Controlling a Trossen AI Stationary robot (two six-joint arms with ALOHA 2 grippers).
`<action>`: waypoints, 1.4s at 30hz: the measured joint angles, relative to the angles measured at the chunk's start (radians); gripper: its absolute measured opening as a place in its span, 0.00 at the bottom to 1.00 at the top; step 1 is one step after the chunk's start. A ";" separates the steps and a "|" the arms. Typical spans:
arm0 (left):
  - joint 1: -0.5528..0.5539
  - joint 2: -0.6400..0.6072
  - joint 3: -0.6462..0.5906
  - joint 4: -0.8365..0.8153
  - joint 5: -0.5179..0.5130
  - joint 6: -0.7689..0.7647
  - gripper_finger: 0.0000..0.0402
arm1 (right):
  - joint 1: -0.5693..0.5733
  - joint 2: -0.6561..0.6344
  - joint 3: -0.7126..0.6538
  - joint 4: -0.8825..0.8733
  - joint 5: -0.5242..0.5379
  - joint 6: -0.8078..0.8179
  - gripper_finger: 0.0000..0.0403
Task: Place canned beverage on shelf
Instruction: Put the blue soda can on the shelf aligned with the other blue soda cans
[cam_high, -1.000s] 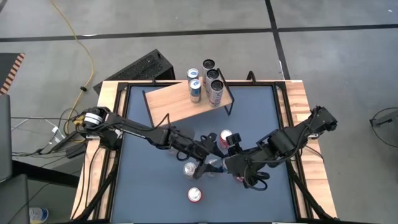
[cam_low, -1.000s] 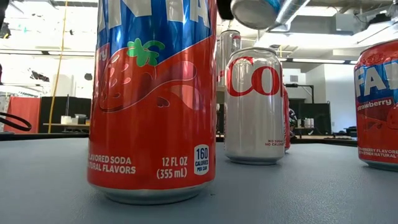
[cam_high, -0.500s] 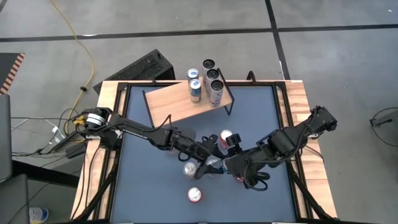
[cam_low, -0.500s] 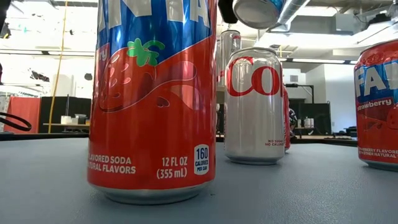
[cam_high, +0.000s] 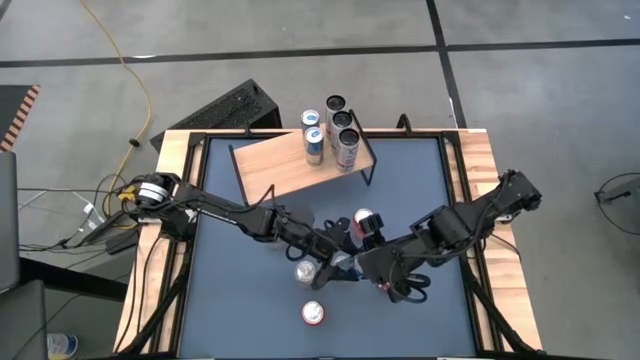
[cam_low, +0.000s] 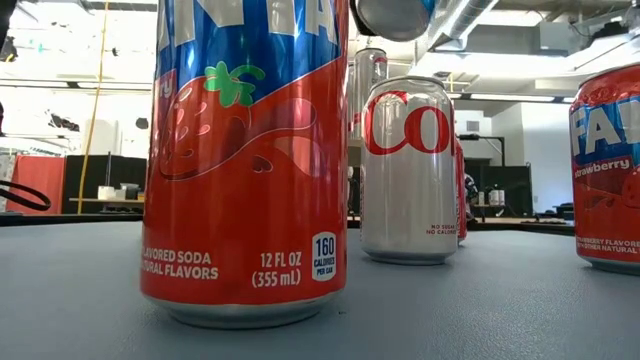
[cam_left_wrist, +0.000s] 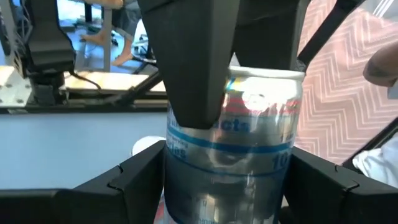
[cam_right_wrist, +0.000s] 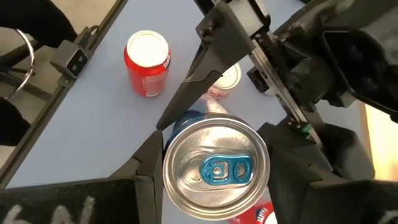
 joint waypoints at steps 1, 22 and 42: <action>0.000 0.000 0.000 0.000 -0.001 0.000 0.67 | 0.000 0.000 0.000 -0.002 -0.002 0.000 0.46; 0.001 -0.001 0.000 -0.038 -0.036 -0.009 0.58 | 0.000 0.000 0.001 0.007 -0.001 0.031 0.64; 0.011 -0.123 -0.004 -0.025 -0.213 0.150 0.59 | 0.259 -0.021 0.274 -0.388 0.266 0.337 0.70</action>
